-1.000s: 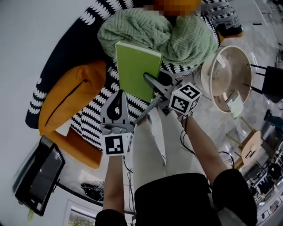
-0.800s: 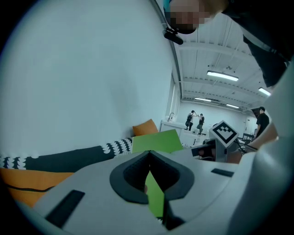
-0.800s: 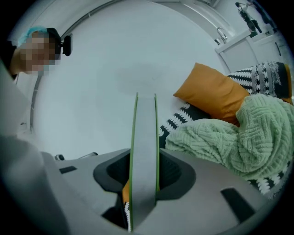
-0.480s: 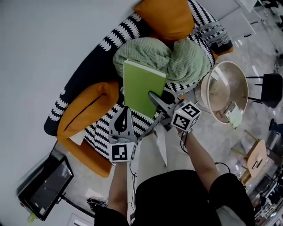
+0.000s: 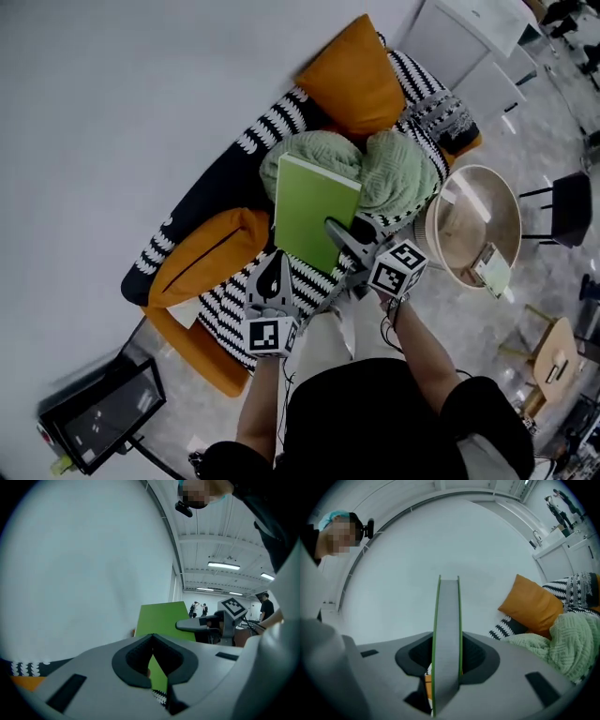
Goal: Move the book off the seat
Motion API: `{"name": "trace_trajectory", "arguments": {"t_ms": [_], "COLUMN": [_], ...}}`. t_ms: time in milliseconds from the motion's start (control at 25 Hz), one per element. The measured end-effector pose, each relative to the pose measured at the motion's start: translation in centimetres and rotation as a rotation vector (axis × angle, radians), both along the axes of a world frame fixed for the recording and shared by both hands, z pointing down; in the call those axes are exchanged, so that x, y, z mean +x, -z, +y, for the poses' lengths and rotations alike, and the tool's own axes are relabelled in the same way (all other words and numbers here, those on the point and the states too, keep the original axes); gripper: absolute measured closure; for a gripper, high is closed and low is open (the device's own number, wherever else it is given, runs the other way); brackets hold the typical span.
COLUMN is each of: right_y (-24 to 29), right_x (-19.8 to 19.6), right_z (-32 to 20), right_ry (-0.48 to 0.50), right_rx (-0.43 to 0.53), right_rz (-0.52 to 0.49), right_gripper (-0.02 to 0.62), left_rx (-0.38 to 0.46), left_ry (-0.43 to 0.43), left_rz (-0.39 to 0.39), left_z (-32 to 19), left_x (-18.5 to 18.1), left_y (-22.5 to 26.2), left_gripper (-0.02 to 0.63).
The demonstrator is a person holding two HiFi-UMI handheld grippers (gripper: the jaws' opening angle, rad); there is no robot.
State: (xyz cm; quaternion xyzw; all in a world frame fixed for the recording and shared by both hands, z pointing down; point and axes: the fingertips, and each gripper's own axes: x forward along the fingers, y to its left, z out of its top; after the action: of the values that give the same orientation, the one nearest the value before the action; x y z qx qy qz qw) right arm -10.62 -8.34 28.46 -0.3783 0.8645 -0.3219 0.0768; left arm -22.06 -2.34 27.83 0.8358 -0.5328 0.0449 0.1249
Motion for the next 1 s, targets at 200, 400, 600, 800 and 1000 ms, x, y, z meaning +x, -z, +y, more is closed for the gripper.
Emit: {"name": "trace_trajectory", "arguments": {"t_ms": [200, 400, 600, 800, 1000], "right_y": [3.8, 8.2, 12.6, 15.9, 19.2], "right_x": [0.5, 1.9, 3.8, 5.9, 9.4], "right_z": [0.9, 1.8, 2.9, 4.3, 6.2], "right_ry": [-0.004, -0.035, -0.071, -0.123, -0.208], "right_rx": [0.066, 0.135, 0.215, 0.306, 0.362], "right_rz": [-0.003, -0.012, -0.021, 0.001, 0.030], "right_gripper": [0.449, 0.451, 0.451, 0.451, 0.451], "left_rx": [0.041, 0.097, 0.148, 0.226, 0.295], "left_ry": [-0.014, -0.043, -0.063, -0.121, -0.190], "left_rz": [0.003, 0.017, 0.039, 0.054, 0.060], "left_z": [0.6, 1.1, 1.3, 1.3, 1.5], "left_x": [0.5, 1.6, 3.0, 4.4, 6.4], "left_y": [2.8, 6.3, 10.2, 13.7, 17.2], "left_gripper": [0.595, 0.595, 0.595, 0.595, 0.595]}}
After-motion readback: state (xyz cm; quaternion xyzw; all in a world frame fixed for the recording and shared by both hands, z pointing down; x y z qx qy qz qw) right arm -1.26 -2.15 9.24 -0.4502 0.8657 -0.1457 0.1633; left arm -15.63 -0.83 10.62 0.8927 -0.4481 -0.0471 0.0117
